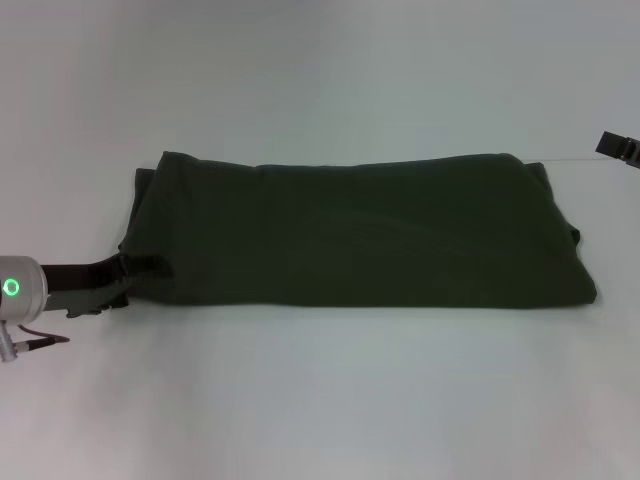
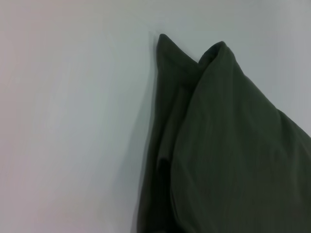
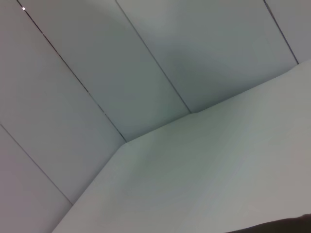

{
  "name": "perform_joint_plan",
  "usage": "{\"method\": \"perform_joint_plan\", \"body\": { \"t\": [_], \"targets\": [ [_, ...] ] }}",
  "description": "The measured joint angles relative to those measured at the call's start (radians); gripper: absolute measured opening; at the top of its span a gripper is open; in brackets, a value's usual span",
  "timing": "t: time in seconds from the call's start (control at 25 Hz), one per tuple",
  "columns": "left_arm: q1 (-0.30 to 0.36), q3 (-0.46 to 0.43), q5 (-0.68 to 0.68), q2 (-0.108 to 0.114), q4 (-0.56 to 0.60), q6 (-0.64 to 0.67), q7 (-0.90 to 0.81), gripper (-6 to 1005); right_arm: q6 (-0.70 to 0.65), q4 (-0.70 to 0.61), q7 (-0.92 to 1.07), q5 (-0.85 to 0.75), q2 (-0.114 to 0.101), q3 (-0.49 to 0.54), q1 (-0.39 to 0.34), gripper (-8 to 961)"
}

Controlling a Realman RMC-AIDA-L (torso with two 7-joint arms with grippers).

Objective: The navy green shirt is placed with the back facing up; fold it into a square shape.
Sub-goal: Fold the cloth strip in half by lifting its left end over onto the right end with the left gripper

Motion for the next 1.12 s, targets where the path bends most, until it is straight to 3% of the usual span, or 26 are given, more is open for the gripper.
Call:
{"method": "perform_joint_plan", "body": {
  "t": [1.12],
  "targets": [
    [-0.027,0.025,0.0,0.007,-0.026,-0.071,0.005,868,-0.003,-0.001,0.0,0.017,-0.001,0.0,-0.006,913]
  ]
}}
